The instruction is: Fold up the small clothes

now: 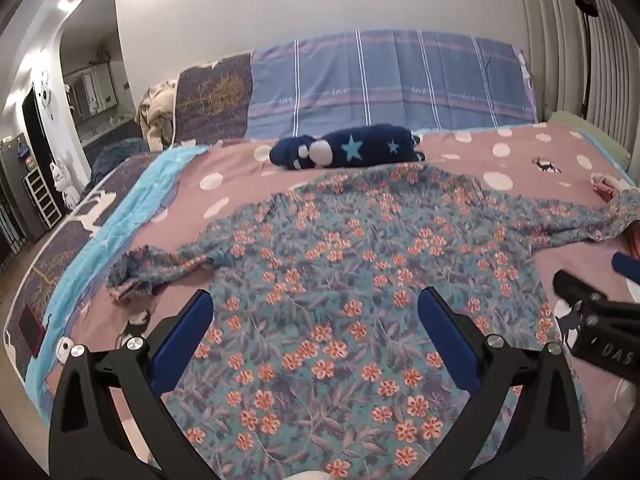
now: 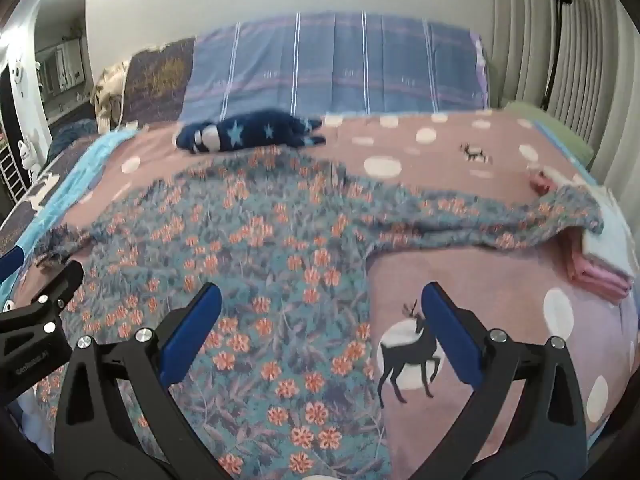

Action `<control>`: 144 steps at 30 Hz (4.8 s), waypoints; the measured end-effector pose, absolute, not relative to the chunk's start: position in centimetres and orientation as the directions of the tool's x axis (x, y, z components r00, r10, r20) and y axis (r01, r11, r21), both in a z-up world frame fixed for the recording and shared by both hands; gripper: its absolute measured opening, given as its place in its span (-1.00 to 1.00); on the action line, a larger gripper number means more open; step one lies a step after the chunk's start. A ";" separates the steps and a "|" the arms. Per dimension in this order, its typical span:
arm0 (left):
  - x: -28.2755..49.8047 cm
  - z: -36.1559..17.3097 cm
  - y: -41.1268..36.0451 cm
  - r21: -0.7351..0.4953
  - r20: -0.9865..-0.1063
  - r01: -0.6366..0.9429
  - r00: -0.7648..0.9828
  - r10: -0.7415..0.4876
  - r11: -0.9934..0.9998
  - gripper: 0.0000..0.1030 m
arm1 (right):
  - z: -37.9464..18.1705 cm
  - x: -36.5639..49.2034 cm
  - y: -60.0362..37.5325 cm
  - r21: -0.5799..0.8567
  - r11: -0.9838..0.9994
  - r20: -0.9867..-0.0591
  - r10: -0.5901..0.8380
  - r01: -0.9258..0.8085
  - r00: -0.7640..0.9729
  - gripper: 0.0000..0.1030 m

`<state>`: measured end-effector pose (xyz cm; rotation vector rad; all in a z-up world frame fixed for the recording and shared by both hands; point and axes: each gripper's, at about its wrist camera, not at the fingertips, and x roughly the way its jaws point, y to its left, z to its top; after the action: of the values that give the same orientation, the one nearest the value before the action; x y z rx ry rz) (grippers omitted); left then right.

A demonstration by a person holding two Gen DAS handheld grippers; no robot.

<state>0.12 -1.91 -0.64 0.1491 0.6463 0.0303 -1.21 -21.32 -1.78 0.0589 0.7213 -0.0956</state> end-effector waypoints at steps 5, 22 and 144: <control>0.6 -1.6 -2.3 0.149 -0.620 0.004 0.780 0.090 0.989 0.97 | -3.7 -0.2 -21.4 0.025 0.998 -0.721 -0.024 0.061 0.693 0.96; 2.3 -3.4 -1.1 0.127 -0.644 -0.007 0.760 0.088 0.992 0.97 | -5.1 0.3 -20.4 0.018 0.997 -0.752 -0.038 0.078 0.658 0.96; 19.8 5.4 14.4 -0.244 -0.654 0.133 0.709 -0.264 0.961 -0.94 | -4.7 3.9 -13.0 -0.033 0.967 -0.690 0.162 -0.254 0.705 0.09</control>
<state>19.76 14.42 5.39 -0.1842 0.7517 -0.2212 3.91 -13.02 -4.69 -0.1289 0.7538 0.2316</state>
